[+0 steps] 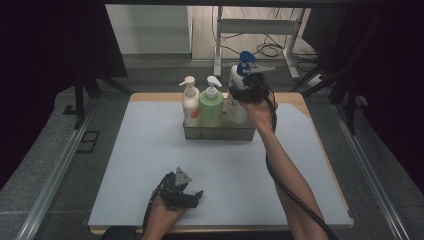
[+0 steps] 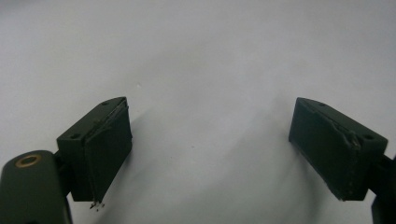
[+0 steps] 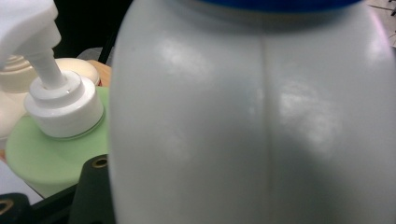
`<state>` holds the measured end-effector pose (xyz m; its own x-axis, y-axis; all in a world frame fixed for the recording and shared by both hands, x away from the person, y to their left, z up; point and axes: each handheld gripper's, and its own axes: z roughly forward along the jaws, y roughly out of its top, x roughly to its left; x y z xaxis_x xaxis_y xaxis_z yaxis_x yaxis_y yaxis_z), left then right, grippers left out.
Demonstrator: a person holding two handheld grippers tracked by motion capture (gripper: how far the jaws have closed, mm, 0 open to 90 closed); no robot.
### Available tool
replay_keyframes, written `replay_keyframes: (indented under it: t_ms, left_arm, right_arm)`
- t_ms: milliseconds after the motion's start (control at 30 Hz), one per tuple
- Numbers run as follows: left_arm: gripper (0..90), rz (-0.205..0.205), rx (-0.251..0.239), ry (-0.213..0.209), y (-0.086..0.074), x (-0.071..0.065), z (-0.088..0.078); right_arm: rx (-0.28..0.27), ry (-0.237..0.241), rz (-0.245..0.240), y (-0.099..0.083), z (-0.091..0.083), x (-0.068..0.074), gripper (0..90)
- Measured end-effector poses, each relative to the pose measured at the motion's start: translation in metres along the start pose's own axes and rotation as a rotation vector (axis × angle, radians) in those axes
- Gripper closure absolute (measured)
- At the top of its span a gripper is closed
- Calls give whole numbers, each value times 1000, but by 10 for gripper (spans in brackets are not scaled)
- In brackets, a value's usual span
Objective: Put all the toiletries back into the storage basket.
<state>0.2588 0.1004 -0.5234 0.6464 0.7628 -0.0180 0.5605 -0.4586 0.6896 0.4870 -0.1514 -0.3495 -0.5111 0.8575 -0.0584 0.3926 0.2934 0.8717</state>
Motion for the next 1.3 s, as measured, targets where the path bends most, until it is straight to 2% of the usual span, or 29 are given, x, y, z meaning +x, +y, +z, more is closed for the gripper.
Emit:
replay_keyframes:
  t_ms: [300,933,1300]
  left_arm:
    - [131,-2,1,1,0,0,0]
    - [131,-1,2,-1,0,0,0]
    - [131,-1,4,0,0,0,0]
  right_arm:
    - [28,-10,-14,-11,11,3,376]
    - [83,22,12,-33,22,6,376]
    - [99,15,2,-40,26,10,378]
